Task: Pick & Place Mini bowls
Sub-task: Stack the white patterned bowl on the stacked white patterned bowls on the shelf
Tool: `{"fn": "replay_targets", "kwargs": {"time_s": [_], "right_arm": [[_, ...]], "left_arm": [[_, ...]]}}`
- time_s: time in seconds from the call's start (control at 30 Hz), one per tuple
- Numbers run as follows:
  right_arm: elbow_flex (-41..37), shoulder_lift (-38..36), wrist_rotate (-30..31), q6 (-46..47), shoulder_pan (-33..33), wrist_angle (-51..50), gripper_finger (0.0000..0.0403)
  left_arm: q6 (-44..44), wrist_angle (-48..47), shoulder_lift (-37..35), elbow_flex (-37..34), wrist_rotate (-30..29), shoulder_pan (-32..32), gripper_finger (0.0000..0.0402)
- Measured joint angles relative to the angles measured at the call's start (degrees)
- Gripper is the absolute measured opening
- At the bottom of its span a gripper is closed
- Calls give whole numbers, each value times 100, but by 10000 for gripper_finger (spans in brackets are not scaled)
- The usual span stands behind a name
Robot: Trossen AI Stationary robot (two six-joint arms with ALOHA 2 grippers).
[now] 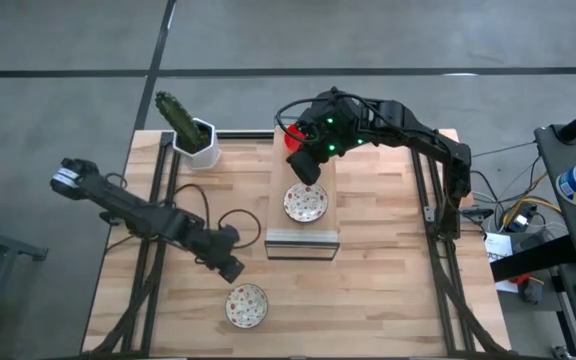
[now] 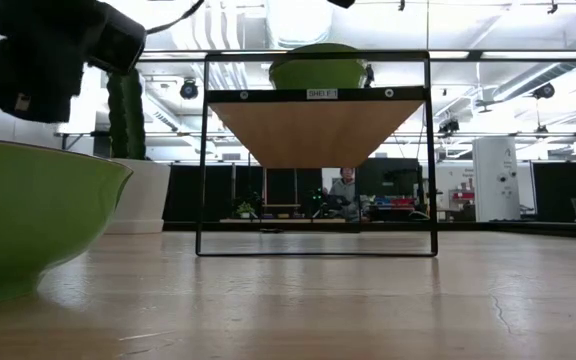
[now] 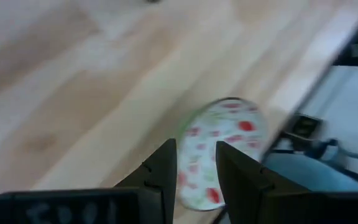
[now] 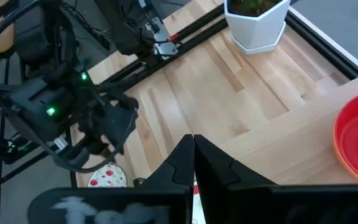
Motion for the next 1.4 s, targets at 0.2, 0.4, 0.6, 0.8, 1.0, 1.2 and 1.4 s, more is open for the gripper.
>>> {"fn": "replay_targets", "kwargs": {"time_s": [0.2,0.4,0.6,0.8,1.0,1.2,1.4], "right_arm": [[-1,-1,-1,-20,73,-5,9],[-9,-6,-1,-63,150,-3,9],[-9,-6,-2,-59,272,1,9],[-9,18,2,-151,429,103,9],[-15,32,34,-143,465,186,9],[-20,32,48,-140,490,248,9],[-20,34,145,-153,490,267,8]], "left_arm": [[49,736,61,-263,-21,-136,103],[-11,802,195,-317,-231,-278,103],[109,1159,437,-319,-304,-430,103],[308,1260,601,-319,-300,-453,103],[372,1391,771,-319,-299,-559,103],[658,1340,867,-319,-288,-551,103],[786,1295,1008,-319,-189,-559,103]]}}
